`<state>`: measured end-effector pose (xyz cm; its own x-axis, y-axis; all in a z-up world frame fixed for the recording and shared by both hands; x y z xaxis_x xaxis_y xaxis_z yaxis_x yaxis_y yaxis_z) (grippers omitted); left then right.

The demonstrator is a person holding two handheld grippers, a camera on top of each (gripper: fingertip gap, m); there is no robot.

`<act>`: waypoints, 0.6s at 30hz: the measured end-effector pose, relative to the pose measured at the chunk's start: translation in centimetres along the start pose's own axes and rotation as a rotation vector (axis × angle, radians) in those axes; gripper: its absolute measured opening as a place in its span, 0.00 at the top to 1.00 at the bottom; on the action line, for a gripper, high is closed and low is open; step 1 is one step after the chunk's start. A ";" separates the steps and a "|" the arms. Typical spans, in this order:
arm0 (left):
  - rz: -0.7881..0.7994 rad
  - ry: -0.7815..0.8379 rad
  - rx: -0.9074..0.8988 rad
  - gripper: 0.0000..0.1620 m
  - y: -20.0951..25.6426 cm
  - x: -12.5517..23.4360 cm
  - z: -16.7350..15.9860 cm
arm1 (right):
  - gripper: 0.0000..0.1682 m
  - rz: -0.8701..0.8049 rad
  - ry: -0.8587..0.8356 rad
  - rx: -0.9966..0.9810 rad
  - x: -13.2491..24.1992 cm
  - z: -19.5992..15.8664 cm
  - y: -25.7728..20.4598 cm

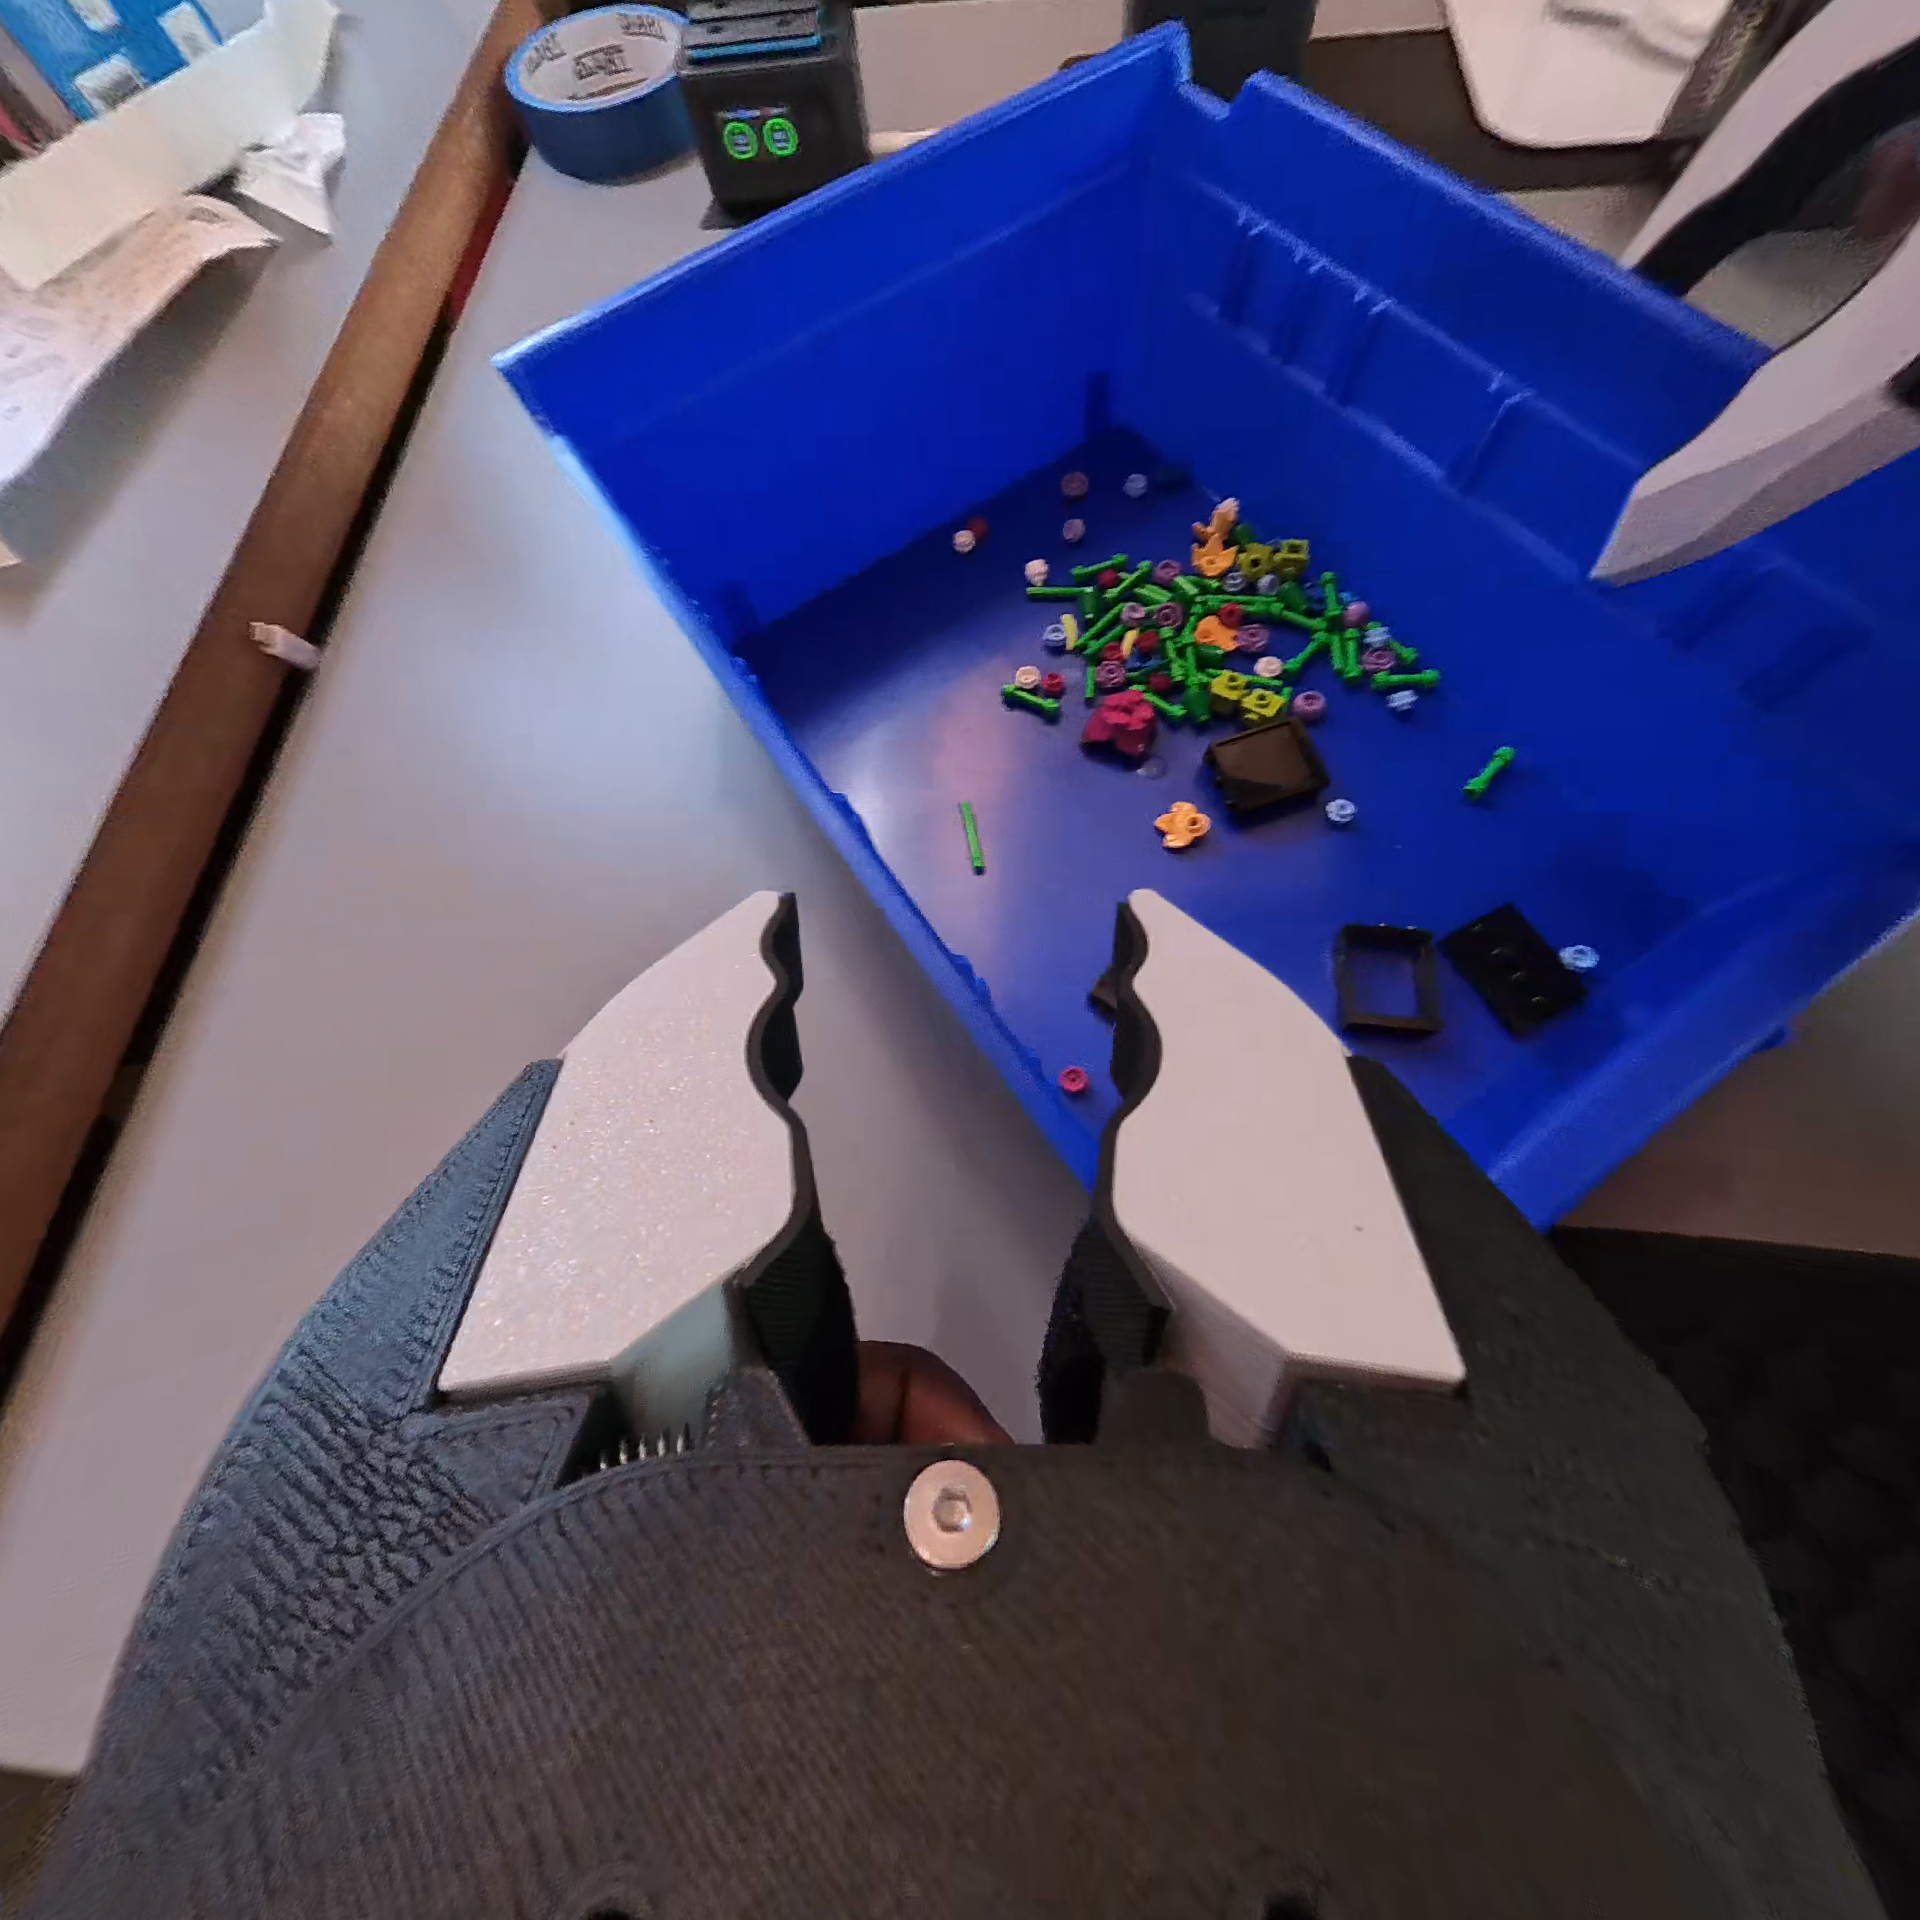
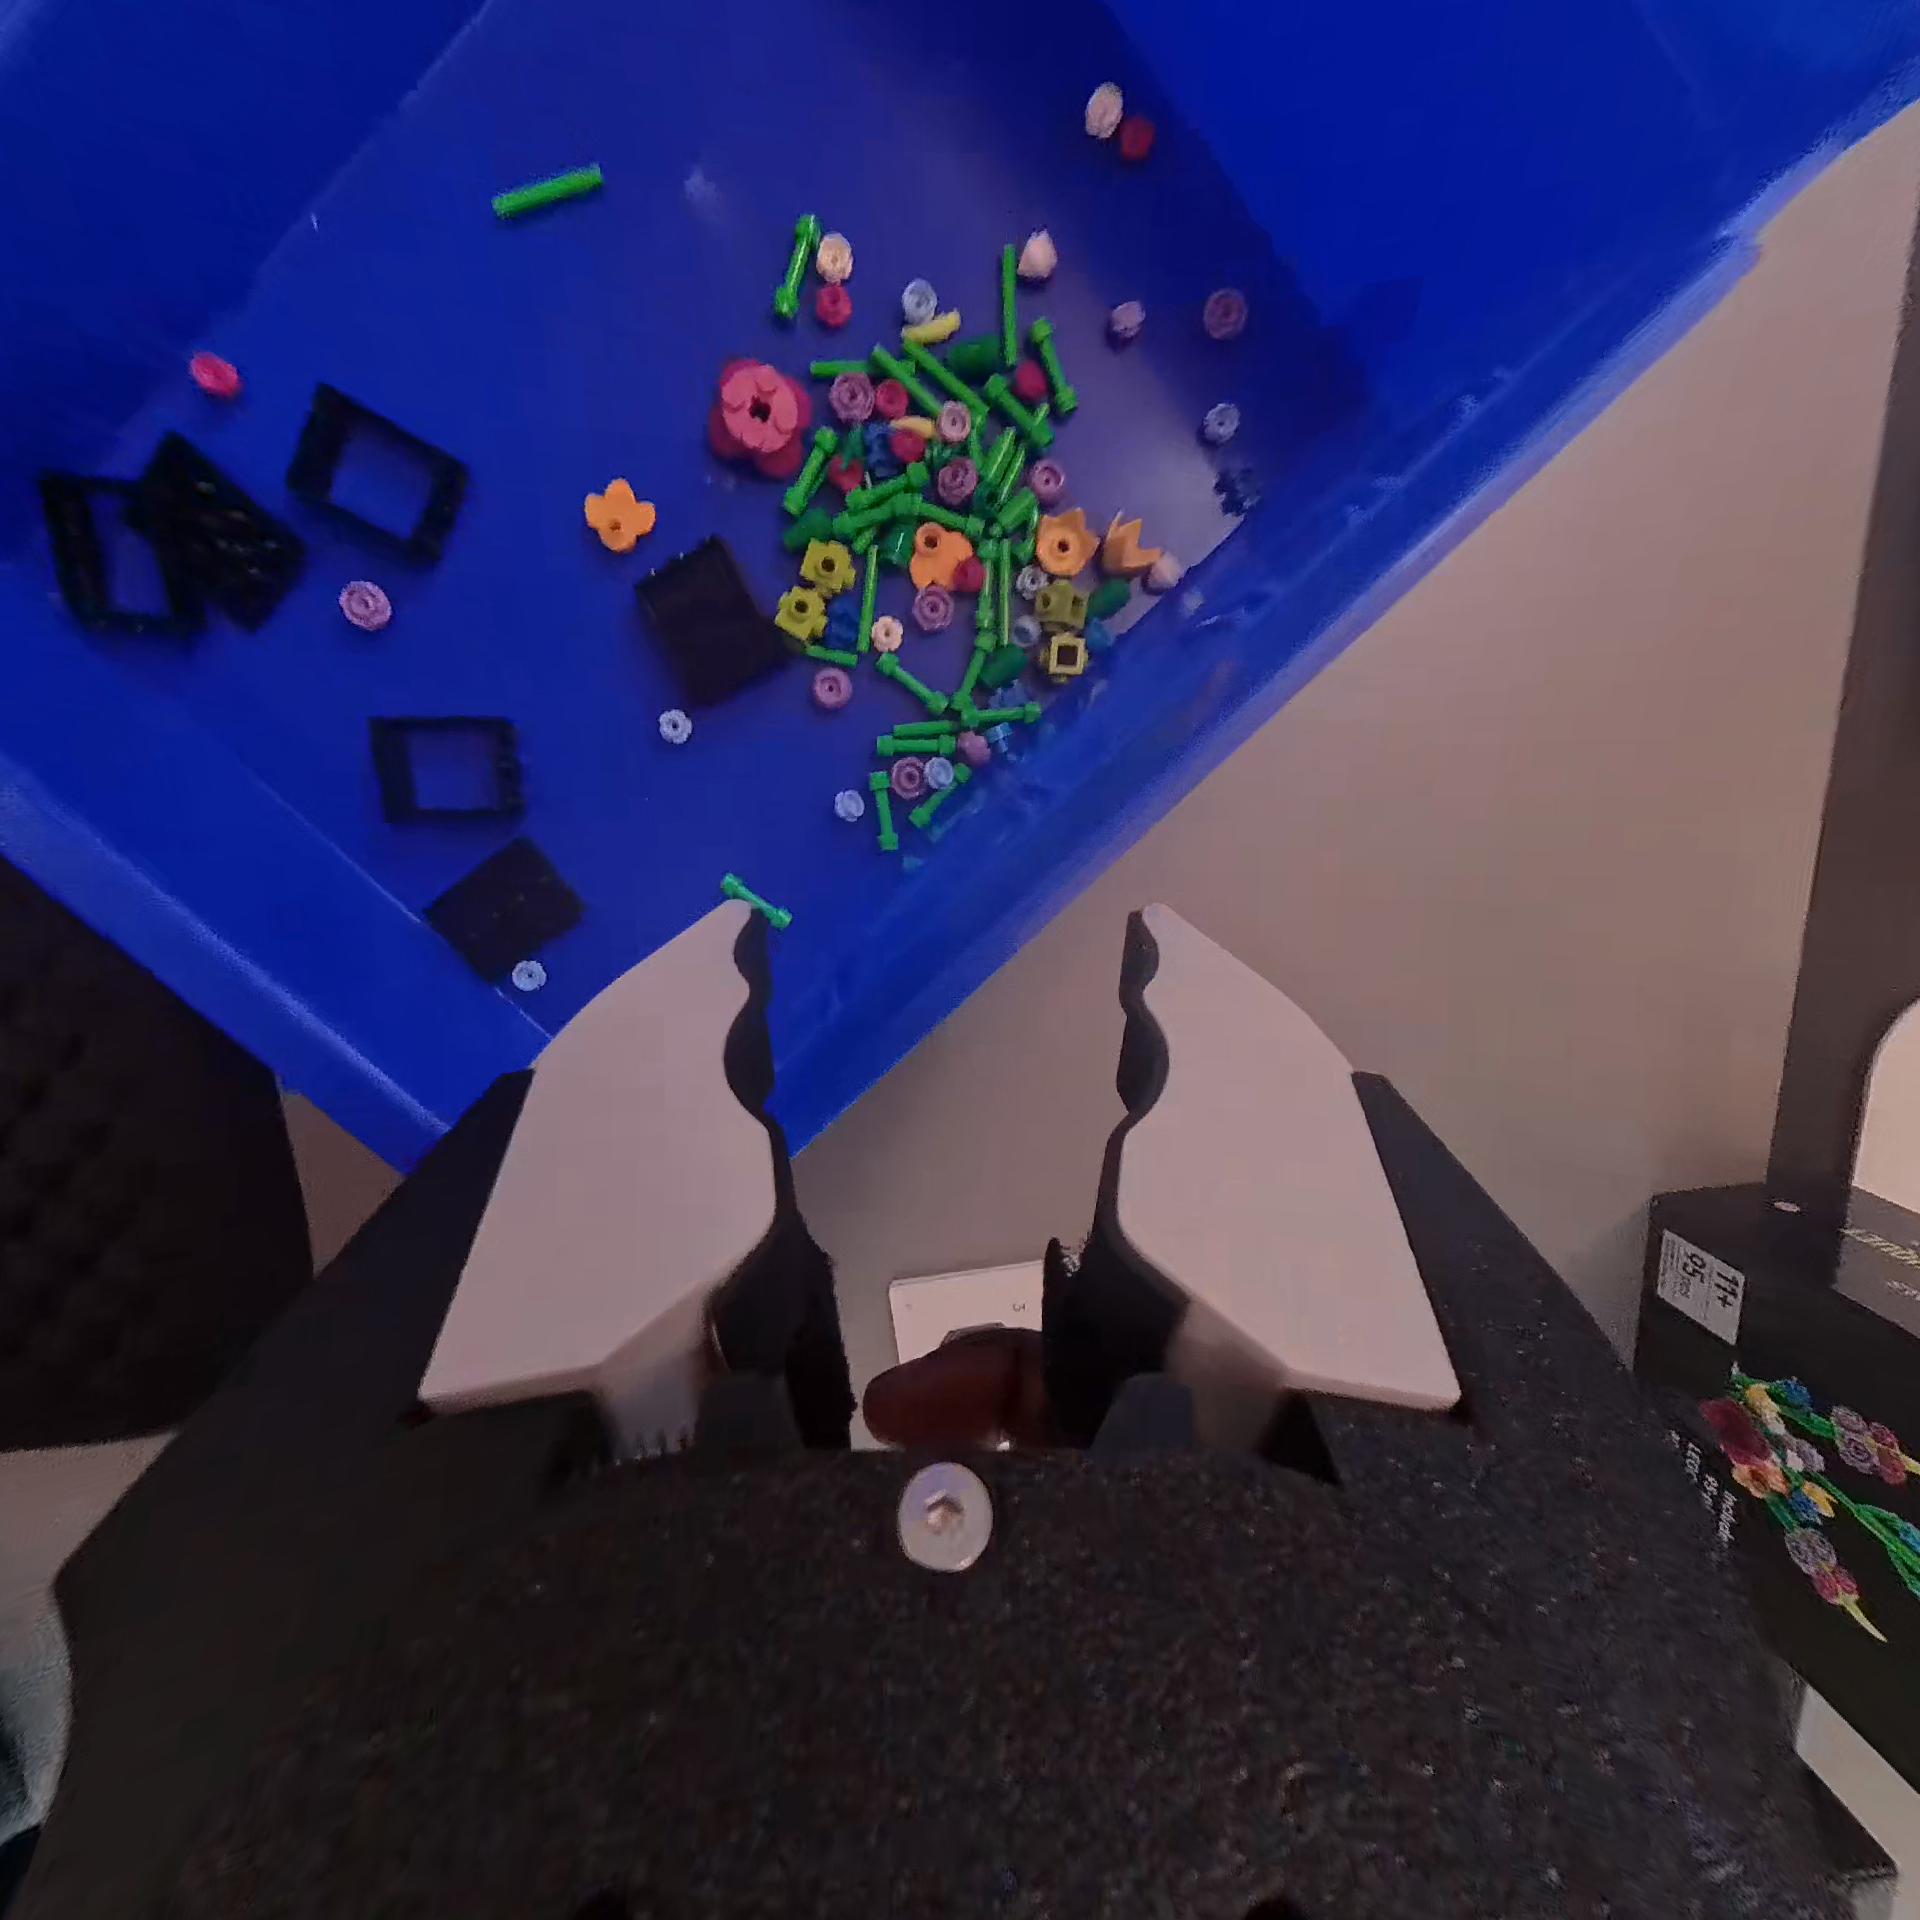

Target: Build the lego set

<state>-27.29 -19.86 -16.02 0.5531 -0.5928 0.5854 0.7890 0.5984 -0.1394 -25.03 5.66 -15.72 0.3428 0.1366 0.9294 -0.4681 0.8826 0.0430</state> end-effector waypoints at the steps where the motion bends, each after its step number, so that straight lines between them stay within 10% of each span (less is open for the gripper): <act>1: -0.026 0.004 0.009 0.65 0.1 0.0 -0.1 | 0.62 -0.001 -0.021 0.008 -0.2 -0.1 -0.1; 10: -0.096 0.042 0.021 0.70 0.4 0.3 -0.4 | 0.63 -0.057 -0.038 0.017 -0.9 0.4 -1.3; 18: -0.154 0.039 -0.051 0.53 1.1 0.8 -0.6 | 0.40 -0.188 0.103 0.073 5.5 0.1 -2.0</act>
<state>-25.80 -19.96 -16.16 0.4337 -0.6967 0.5714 0.8772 0.4715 -0.0909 -22.26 4.63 -10.67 0.5088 0.0215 0.8606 -0.4446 0.8626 0.2414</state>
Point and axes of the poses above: each gripper's, where its closed fingertips meet, x back along the fingers, z out of its top, y = z × x across the jaws, the point moved 9 cm from there along x, back along the fingers, and after that the axes turned 3 degrees about -x, right-handed, at the moved point
